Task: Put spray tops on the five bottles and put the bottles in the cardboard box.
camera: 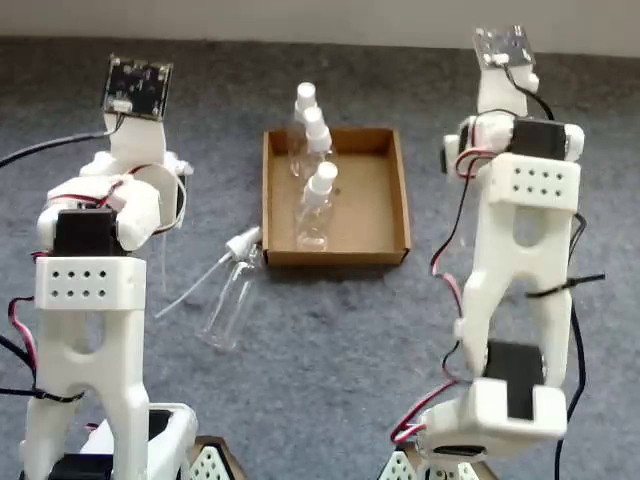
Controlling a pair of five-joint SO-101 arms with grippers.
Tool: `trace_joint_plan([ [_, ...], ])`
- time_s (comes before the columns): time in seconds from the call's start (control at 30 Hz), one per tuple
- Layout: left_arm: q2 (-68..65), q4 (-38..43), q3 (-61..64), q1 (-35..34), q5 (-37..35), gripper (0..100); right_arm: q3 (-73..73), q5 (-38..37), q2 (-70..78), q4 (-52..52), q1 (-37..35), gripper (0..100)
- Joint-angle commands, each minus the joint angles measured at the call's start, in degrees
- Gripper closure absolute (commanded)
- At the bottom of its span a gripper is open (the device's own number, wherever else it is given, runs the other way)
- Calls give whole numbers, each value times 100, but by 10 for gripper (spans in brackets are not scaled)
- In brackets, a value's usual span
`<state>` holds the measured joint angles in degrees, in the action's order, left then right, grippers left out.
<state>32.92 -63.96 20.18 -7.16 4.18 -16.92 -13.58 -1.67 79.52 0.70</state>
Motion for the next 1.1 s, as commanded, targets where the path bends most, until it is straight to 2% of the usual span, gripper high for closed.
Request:
trace_joint_plan([
  [0.0,75,-624,-1596,541,-62,896,4,519,-1191,-4,-629,994],
  [0.2,66,-1002,-3011,1402,-141,896,2000,914,-2923,-1244,-1587,994],
  [0.37,40,-967,-3846,1938,-545,896,4321,1152,-4822,-2554,-1947,995],
  [0.5,31,-958,-4338,2334,-545,896,5868,1116,-6132,-2853,-2044,995],
  [0.63,22,-958,-4734,2853,-545,896,6835,1011,-6967,-2905,-2123,994],
  [0.77,22,-686,-4831,3468,-545,896,7538,105,-7574,-3240,-2598,994],
  [0.9,13,-352,-4831,3960,-527,896,8338,492,-8251,-4004,-2651,995],
  [1.07,13,-308,-4813,4092,-545,896,9631,976,-9235,-4963,-2651,995],
])
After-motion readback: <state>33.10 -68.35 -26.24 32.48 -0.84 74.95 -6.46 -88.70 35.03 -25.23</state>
